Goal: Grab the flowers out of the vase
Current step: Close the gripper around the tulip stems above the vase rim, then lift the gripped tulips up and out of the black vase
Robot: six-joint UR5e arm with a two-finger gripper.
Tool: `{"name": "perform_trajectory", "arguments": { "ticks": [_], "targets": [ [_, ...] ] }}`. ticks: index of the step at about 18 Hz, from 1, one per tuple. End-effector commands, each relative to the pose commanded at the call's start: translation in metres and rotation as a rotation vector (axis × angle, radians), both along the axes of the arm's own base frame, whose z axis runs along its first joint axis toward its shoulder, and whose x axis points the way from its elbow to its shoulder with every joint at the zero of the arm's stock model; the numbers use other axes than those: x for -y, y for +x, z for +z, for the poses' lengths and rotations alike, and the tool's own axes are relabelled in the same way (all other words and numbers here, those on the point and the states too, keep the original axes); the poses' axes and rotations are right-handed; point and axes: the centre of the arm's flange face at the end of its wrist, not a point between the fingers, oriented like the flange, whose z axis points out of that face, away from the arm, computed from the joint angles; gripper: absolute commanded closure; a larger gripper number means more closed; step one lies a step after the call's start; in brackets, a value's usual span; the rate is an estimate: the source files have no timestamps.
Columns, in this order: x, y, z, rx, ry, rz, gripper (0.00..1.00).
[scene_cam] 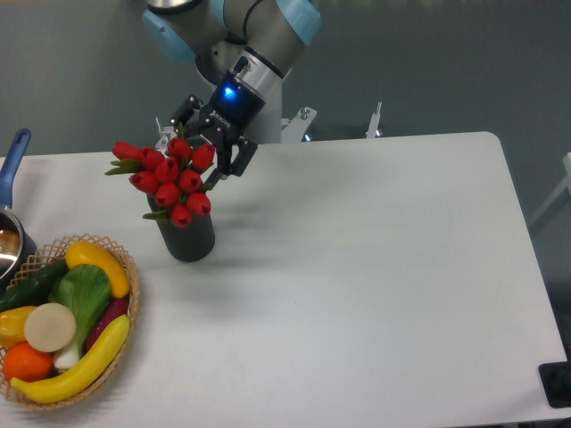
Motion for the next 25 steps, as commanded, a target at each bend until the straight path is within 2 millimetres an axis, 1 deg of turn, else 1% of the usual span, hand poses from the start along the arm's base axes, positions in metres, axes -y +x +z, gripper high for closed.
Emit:
{"name": "perform_trajectory", "arguments": {
  "ticks": [3,4,5,6,7,9,10,11,12,16,17,22,25],
  "targets": [
    [-0.007,-0.009,0.001,0.005,-0.003,-0.005,0.01],
    [-0.011,-0.009,0.0,0.009,-0.005,-0.015,0.06],
    [-0.013,-0.009,-0.002,0.013,-0.007,-0.021,0.17],
    [-0.015,-0.011,-0.004,0.019,-0.01,-0.022,0.31],
    [-0.017,-0.013,-0.004,0.021,-0.011,-0.023,0.51],
    [-0.018,-0.013,-0.005,0.025,-0.015,-0.027,0.86],
    [-0.018,-0.012,-0.004,0.029,-0.018,-0.025,0.96],
    [-0.018,-0.011,-0.002,0.052,-0.027,-0.008,1.0],
    [-0.018,-0.011,0.002,0.078,-0.036,0.011,1.0],
    [-0.02,-0.014,0.034,0.124,-0.039,0.072,1.0],
    [-0.02,-0.015,0.046,0.13,-0.032,0.087,1.0],
    [-0.021,-0.014,0.086,0.174,-0.003,0.131,1.0],
    [-0.025,-0.022,0.112,0.187,0.012,0.154,1.0]
  ]
}}
